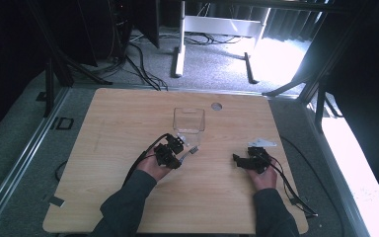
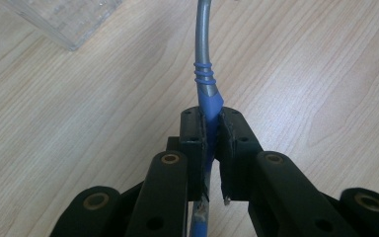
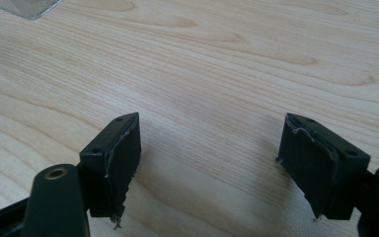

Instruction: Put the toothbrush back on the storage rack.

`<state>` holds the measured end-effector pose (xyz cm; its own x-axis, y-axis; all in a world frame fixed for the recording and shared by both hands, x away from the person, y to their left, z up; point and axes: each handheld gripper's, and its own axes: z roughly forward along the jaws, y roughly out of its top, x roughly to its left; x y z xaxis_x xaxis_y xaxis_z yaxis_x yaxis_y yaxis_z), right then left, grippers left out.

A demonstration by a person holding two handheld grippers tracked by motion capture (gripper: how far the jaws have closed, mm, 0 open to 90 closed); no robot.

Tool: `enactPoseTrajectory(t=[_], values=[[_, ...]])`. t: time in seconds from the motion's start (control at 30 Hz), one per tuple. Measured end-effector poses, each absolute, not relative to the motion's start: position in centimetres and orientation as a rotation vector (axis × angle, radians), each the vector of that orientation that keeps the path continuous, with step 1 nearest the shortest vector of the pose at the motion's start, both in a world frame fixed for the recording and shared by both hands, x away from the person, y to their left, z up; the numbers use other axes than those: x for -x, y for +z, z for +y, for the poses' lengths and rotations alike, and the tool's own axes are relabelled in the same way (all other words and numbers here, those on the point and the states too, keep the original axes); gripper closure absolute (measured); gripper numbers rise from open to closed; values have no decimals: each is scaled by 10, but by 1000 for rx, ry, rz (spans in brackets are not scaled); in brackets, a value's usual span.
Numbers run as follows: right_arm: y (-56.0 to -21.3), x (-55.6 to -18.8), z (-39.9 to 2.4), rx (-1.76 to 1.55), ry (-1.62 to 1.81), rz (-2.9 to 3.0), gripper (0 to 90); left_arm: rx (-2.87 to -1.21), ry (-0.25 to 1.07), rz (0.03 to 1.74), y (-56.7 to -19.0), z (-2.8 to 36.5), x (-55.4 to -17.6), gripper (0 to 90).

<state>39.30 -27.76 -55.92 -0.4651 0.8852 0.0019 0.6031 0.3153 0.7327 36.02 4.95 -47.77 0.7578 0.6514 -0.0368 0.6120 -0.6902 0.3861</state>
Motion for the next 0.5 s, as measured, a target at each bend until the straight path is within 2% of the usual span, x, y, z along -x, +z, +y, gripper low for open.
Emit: enactPoseTrajectory(t=[0.5], values=[[-559,-393,-278,-1322,954,2186,237,-2517,175,993,-467,62,-362,817]])
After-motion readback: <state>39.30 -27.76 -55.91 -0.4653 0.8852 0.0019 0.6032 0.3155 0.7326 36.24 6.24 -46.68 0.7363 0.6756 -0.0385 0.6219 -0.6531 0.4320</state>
